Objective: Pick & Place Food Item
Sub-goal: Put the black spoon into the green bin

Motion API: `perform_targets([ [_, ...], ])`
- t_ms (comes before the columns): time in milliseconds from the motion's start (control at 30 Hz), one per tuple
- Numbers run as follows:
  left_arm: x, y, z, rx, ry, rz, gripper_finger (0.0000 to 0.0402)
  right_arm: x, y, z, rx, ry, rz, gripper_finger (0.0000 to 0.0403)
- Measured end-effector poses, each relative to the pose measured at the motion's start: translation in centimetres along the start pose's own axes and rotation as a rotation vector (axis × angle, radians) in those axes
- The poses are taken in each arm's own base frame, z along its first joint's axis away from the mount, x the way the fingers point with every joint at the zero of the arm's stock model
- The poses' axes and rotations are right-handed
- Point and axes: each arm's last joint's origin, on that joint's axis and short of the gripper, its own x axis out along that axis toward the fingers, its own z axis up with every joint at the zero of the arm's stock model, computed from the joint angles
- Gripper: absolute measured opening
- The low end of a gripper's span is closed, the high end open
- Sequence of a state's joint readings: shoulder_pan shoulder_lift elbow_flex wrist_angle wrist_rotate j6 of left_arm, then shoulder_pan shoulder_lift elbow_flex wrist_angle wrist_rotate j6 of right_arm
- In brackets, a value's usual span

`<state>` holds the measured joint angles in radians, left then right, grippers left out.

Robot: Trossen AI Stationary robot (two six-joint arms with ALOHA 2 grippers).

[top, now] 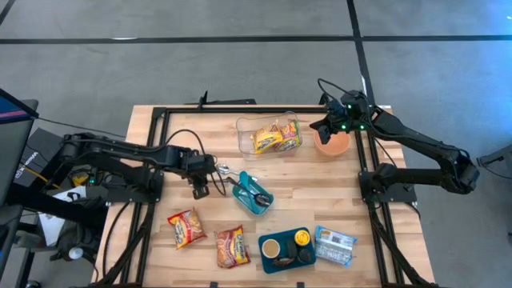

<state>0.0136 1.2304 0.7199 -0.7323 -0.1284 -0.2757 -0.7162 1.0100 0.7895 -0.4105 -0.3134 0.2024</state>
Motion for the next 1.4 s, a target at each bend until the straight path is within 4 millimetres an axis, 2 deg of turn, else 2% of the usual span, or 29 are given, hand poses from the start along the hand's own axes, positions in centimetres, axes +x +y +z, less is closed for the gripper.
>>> perform_targets([
  [267, 2.6, 0.5, 0.9, 0.059, 0.050, -0.040, 0.0108, 0.0, 0.0, 0.0, 0.000, 0.001, 0.000, 0.0000],
  [533, 4.6, 0.3, 1.0, 0.073, 0.129, -0.030, 0.0108, 0.1, 0.0, 0.0, 0.008, 0.005, -0.001, 0.0000],
  [1167, 5.4, 0.2, 1.2, 0.141, 0.122, -0.033, 0.0108, 0.2, -0.1, 0.0, 0.006, 0.008, -0.001, 0.0000],
  [1400, 6.1, 0.4, 0.1, 0.135, 0.142, -0.034, 0.0108, 0.2, -0.1, 0.0, 0.002, 0.008, -0.001, 0.0000],
])
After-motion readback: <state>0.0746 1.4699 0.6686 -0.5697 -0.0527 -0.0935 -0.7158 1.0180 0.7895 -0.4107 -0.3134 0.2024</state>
